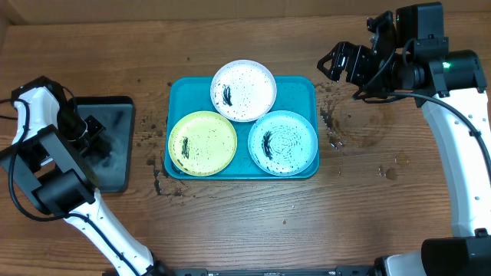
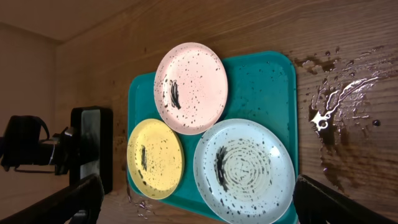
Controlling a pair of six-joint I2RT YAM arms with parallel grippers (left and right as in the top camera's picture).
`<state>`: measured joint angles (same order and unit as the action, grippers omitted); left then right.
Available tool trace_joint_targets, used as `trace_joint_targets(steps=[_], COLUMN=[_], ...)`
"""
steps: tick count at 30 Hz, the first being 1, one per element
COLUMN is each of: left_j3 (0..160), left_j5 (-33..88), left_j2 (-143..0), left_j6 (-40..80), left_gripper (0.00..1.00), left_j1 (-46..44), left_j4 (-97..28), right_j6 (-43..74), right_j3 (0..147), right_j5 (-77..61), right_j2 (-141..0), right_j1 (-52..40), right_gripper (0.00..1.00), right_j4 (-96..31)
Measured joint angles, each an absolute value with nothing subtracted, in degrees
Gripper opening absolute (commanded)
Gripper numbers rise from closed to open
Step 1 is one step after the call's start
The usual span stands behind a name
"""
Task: Clean dirty plates on tray and stack at the side
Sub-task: 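Lower the left gripper into the black tray and grasp the green sponge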
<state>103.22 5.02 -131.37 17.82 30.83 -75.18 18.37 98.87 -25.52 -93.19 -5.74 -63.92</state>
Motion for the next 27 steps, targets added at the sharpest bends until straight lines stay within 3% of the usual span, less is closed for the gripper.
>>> trace_joint_targets(steps=[1, 2, 3, 14, 16, 17, 21, 22, 26, 27], left_j3=[103.2, 103.2, 103.2, 103.2, 103.2, 103.2, 103.2, 103.2, 103.2, 103.2], left_j5=[5.0, 5.0, 4.9, 1.1, 0.8, 0.5, -0.2, -0.3, -0.3, -0.3], left_j2=[-131.4, -131.4, -131.4, -131.4, -131.4, -131.4, -131.4, -131.4, -131.4, -131.4], left_j6=[17.8, 17.8, 17.7, 17.8, 17.9, 17.9, 17.8, 17.8, 17.6, 17.6], left_gripper=[0.27, 0.56, 1.00, 1.00, 0.91, 0.82, 0.08, 0.04, 0.05, 0.33], left_j1=[30.8, 30.8, 30.8, 30.8, 30.8, 30.8, 30.9, 30.8, 30.8, 30.8], left_j4=[-74.7, -74.2, -73.2, -61.9, -61.1, -60.9, -59.3, -58.8, -57.8, -57.8], right_j6=[18.4, 18.4, 18.4, 18.4, 18.4, 18.4, 18.4, 18.4, 18.4, 18.4], right_j3=[98.9, 98.9, 98.9, 98.9, 98.9, 98.9, 98.9, 98.9, 98.9, 98.9], right_j5=[-25.5, -25.5, -25.5, -25.5, -25.5, -25.5, -25.5, -25.5, -25.5, -25.5], right_j2=[-93.2, -93.2, -93.2, -93.2, -93.2, -93.2, -93.2, -93.2, -93.2, -93.2], right_j1=[-5.7, -5.7, -5.7, -5.7, -5.7, -5.7, -5.7, -5.7, -5.7, -5.7], right_gripper=[0.99, 0.99, 0.99, 0.99, 0.99, 0.99, 0.99, 0.99, 0.99, 0.99], right_j4=[-63.9, -63.9, -63.9, -64.0, -64.1, -64.1, -64.1, -64.1, -64.1, -64.1])
